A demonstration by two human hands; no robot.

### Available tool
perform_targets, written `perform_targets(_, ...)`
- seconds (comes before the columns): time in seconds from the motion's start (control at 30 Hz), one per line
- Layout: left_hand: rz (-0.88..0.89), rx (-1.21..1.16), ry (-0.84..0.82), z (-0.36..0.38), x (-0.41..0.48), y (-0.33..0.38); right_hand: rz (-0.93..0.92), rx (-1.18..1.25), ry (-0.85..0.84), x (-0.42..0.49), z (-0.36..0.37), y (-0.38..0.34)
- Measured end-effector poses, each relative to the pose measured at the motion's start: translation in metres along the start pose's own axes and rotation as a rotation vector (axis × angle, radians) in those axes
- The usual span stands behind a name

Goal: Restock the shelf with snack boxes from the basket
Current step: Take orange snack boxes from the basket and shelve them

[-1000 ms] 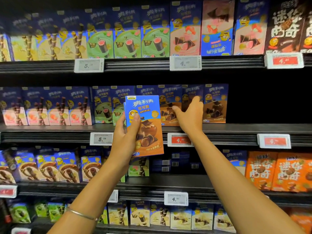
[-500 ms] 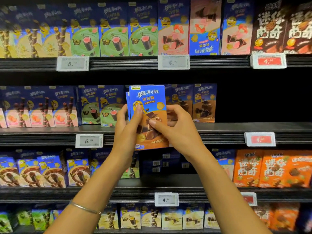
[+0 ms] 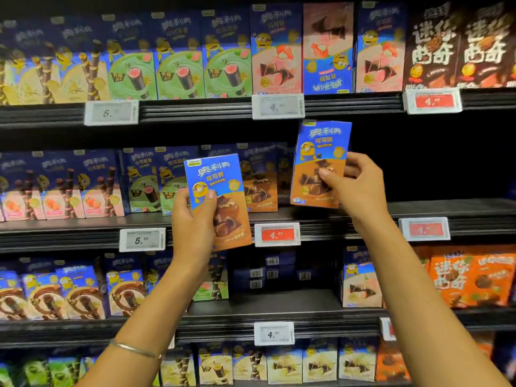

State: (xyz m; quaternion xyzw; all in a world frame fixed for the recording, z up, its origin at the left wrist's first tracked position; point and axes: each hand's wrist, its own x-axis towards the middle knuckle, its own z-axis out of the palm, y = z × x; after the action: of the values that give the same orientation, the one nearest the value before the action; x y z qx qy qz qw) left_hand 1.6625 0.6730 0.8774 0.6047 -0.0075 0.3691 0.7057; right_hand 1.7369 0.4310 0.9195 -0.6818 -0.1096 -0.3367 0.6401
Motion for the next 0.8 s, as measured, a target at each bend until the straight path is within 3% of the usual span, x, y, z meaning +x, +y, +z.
perform_targets(0.1,-0.012,-0.008,-0.011,0.005,0.002,0.000,-0.056,-0.132,0.056,0.010,0.005,0.010)
perform_targets(0.47,-0.009,-0.063,-0.049,0.016,0.003,-0.002,-0.009,-0.454,-0.036,0.020,0.042,0.039)
perform_targets(0.8,-0.023,-0.077,-0.082,0.022,0.001,0.002,0.021,-0.610,-0.068,0.024,0.053,0.033)
